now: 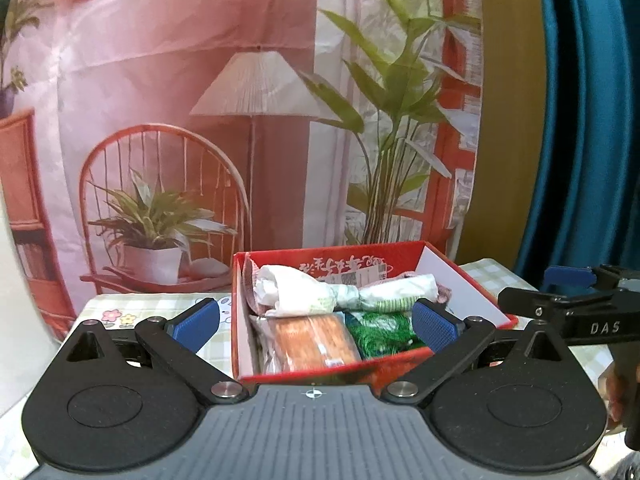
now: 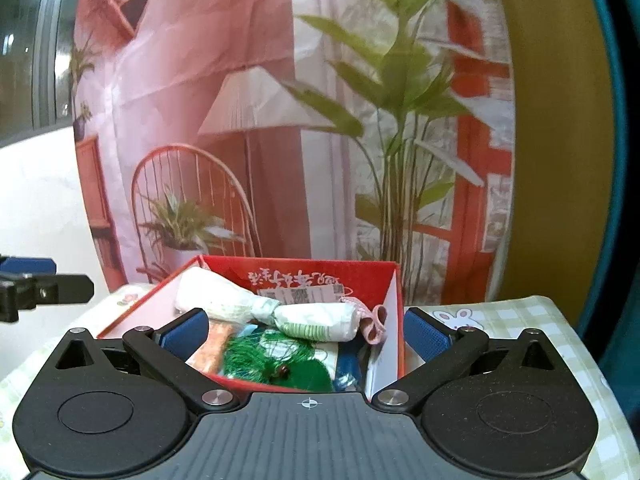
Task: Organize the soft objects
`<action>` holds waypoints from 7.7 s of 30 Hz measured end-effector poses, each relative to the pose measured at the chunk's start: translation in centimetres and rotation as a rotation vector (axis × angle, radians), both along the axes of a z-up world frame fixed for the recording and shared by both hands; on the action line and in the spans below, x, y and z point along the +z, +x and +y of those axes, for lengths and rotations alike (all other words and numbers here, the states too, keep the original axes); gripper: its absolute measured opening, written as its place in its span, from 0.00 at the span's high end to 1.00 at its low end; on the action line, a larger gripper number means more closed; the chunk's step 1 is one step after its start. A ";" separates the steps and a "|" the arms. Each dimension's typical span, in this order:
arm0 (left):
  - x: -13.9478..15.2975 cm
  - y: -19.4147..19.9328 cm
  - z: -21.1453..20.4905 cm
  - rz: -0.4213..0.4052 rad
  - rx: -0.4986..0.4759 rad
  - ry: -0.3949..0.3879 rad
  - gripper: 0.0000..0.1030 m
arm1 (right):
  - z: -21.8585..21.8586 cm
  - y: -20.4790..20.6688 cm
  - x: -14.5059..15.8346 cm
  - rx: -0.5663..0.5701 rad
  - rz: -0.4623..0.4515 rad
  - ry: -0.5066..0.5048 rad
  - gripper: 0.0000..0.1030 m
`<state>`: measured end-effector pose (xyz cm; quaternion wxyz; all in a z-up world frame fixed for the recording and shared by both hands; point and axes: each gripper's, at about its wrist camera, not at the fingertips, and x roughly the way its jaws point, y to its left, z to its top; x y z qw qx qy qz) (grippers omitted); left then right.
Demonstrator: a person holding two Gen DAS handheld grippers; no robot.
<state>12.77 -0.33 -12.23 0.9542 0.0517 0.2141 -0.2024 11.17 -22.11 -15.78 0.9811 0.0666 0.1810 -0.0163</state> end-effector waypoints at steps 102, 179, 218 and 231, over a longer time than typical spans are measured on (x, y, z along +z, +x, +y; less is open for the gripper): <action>-9.6 -3.8 3.1 0.114 0.035 -0.049 0.95 | 2.2 -5.4 -9.2 0.079 0.133 0.095 0.96; 8.2 -2.2 0.2 -0.116 0.104 -0.031 0.00 | 0.4 -3.8 10.6 -0.058 -0.076 -0.021 0.00; 11.7 -9.4 1.8 -0.272 0.237 0.033 0.00 | 3.3 -11.0 15.3 -0.107 -0.114 -0.071 0.00; 11.7 -9.7 1.9 -0.270 0.234 0.023 0.00 | 3.0 -11.4 15.3 -0.110 -0.123 -0.069 0.00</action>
